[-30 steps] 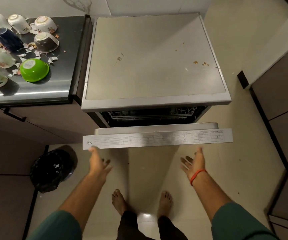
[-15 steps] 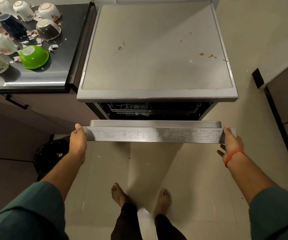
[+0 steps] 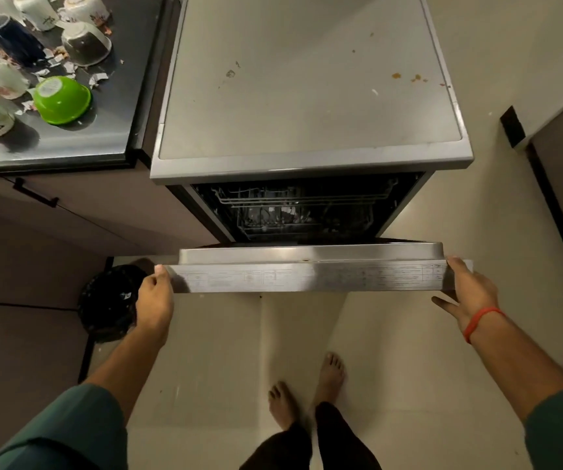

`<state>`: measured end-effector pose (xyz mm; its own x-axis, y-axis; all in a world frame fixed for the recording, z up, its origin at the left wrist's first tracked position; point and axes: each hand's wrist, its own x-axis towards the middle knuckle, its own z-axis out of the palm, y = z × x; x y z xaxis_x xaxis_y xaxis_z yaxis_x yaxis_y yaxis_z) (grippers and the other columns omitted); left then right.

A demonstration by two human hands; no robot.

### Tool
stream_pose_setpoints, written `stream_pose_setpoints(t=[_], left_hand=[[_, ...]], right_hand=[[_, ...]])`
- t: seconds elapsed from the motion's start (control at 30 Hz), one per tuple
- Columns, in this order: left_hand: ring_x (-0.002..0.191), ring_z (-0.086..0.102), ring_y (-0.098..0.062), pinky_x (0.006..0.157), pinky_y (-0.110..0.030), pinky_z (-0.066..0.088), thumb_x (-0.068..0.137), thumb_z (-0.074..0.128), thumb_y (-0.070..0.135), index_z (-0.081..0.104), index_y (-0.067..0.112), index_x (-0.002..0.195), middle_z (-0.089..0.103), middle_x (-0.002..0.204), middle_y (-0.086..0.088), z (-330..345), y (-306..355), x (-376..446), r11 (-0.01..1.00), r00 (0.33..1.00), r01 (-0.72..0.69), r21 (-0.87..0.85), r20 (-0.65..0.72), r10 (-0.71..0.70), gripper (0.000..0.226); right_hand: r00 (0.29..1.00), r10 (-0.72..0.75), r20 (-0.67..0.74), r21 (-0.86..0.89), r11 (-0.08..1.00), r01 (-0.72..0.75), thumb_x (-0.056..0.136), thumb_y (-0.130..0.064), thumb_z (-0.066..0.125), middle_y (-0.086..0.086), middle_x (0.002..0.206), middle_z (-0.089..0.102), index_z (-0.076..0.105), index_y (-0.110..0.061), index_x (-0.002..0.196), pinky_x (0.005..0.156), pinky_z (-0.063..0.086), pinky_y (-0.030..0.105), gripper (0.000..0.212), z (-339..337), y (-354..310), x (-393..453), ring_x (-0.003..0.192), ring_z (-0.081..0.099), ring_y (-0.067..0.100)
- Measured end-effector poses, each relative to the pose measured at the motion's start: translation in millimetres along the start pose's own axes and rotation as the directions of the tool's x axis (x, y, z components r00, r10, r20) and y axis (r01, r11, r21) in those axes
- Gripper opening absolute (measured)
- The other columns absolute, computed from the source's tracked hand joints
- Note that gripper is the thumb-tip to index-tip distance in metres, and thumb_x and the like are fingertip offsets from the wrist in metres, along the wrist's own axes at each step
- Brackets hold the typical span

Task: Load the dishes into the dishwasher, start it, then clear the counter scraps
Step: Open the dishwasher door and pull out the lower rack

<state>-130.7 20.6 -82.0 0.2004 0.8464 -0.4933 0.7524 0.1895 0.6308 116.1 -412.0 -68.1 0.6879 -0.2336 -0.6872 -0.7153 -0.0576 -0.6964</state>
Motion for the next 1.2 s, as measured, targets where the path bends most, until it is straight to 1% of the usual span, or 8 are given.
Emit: stream_pose_setpoints(t=[0.13, 0.4, 0.63, 0.73, 0.93, 1.0, 1.07, 1.2], left_hand=[[0.116, 0.059, -0.038, 0.104, -0.055, 0.048, 0.104, 0.029, 0.063, 0.060, 0.010, 0.130, 0.063, 0.125, -0.019, -3, -23, -5, 1.000, 0.999, -0.019, 0.025, 0.036, 0.018, 0.067], [0.112, 0.059, -0.034, 0.094, -0.046, 0.047, 0.104, 0.033, 0.062, 0.062, 0.008, 0.126, 0.064, 0.118, -0.014, -2, -71, -15, 0.996, 0.996, -0.082, 0.020, 0.040, 0.081, 0.065], [0.126, 0.055, -0.031, 0.109, -0.046, 0.043, 0.108, 0.034, 0.052, 0.054, 0.009, 0.141, 0.060, 0.134, -0.014, 0, -111, -30, 0.996, 0.993, -0.074, -0.044, 0.088, 0.078, 0.057], [0.132, 0.051, -0.027, 0.114, -0.049, 0.040, 0.107, 0.032, 0.055, 0.047, 0.013, 0.148, 0.055, 0.142, -0.010, 6, -129, -38, 0.996, 0.996, 0.005, -0.089, 0.090, 0.003, 0.061], [0.126, 0.049, -0.023, 0.109, -0.047, 0.042, 0.108, 0.031, 0.052, 0.038, 0.016, 0.145, 0.049, 0.144, -0.009, 24, -146, -53, 0.961, 0.983, 0.182, -0.209, 0.035, -0.179, 0.052], [0.131, 0.048, -0.025, 0.102, -0.046, 0.044, 0.107, 0.040, 0.050, 0.036, 0.021, 0.149, 0.045, 0.150, -0.006, 30, -141, -67, 0.901, 0.961, 0.274, -0.337, 0.065, -0.269, 0.052], [0.138, 0.046, -0.029, 0.103, -0.049, 0.046, 0.103, 0.046, 0.056, 0.031, 0.029, 0.155, 0.035, 0.160, -0.006, 38, -136, -90, 0.795, 0.916, 0.401, -0.455, 0.200, -0.348, 0.060], [0.144, 0.042, -0.034, 0.113, -0.054, 0.040, 0.099, 0.048, 0.063, 0.021, 0.029, 0.162, 0.023, 0.166, -0.017, 70, -110, -149, 0.638, 0.796, 0.592, -0.492, 0.483, -0.365, 0.076]], right_hand=[[1.000, 0.024, 0.006, -0.021, 0.999, -0.024, 0.093, -0.043, 0.067, 0.008, 0.125, 0.062, 0.060, -0.019, 0.114, 0.095, 0.051, 0.057, 0.033, -13, 22, -3, 0.115, 0.061, 0.026], [0.997, 0.056, -0.058, -0.111, 0.992, -0.062, 0.090, -0.052, 0.066, 0.001, 0.131, 0.060, 0.061, -0.024, 0.126, 0.097, 0.049, 0.055, 0.046, -27, 48, -10, 0.120, 0.055, 0.023], [0.993, 0.083, -0.079, -0.083, 0.992, -0.090, 0.096, -0.042, 0.062, 0.003, 0.131, 0.060, 0.057, -0.024, 0.129, 0.102, 0.047, 0.056, 0.038, -40, 84, -14, 0.119, 0.057, 0.026], [0.991, 0.110, -0.074, 0.020, 0.994, -0.109, 0.098, -0.040, 0.060, 0.006, 0.132, 0.058, 0.052, -0.024, 0.136, 0.100, 0.048, 0.056, 0.042, -41, 103, -17, 0.115, 0.059, 0.031], [0.968, 0.238, -0.079, 0.267, 0.941, -0.210, 0.090, -0.053, 0.065, 0.009, 0.141, 0.054, 0.046, -0.023, 0.143, 0.076, 0.053, 0.048, 0.064, -34, 132, -36, 0.118, 0.060, 0.033], [0.956, 0.293, -0.027, 0.330, 0.905, -0.268, 0.087, -0.057, 0.068, 0.012, 0.149, 0.045, 0.038, -0.023, 0.147, 0.091, 0.053, 0.052, 0.075, -23, 139, -51, 0.116, 0.061, 0.031], [0.940, 0.334, 0.066, 0.374, 0.865, -0.334, 0.087, -0.056, 0.067, 0.016, 0.153, 0.039, 0.037, -0.025, 0.147, 0.109, 0.043, 0.053, 0.074, -8, 146, -69, 0.125, 0.057, 0.031], [0.900, 0.377, 0.218, 0.403, 0.805, -0.435, 0.087, -0.056, 0.067, 0.018, 0.149, 0.045, 0.046, -0.027, 0.135, 0.116, 0.036, 0.048, 0.061, 38, 157, -110, 0.136, 0.047, 0.032]])
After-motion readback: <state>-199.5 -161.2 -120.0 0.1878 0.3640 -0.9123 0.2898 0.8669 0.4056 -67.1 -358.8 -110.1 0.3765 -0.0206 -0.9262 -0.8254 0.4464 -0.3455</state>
